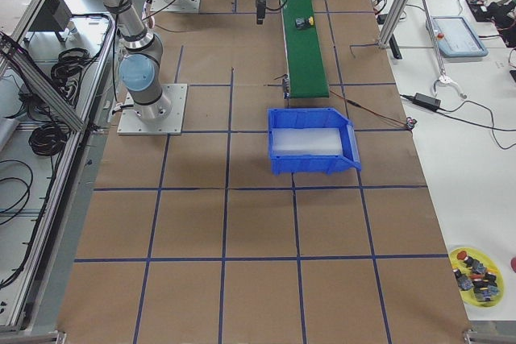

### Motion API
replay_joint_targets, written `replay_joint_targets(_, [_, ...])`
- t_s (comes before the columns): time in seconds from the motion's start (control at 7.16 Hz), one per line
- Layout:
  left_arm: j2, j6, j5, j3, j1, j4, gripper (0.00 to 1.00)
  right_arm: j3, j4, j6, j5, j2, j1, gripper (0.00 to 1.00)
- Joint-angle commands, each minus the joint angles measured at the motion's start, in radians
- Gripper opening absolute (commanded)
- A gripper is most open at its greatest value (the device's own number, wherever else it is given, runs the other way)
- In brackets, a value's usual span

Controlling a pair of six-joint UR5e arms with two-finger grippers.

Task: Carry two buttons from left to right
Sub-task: 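Carry the red button onto the belt and release while right arm approaches belt end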

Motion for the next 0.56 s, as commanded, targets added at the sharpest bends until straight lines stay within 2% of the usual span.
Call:
replay_joint_targets(0.0, [0.007, -0.156, 0.004, 0.045, -0.119, -0.051, 0.00, 0.000, -0.002, 0.000, 0.000, 0.002, 0.000, 1.00])
replay_joint_targets(0.28, [0.000, -0.362, 0.004, 0.043, -0.276, -0.049, 0.00, 0.003, -0.032, -0.002, 0.000, 0.038, 0.000, 1.00])
replay_joint_targets(0.42, [-0.006, -0.416, -0.005, 0.031, -0.328, -0.048, 0.00, 0.000, -0.101, -0.002, 0.000, 0.082, -0.002, 1.00])
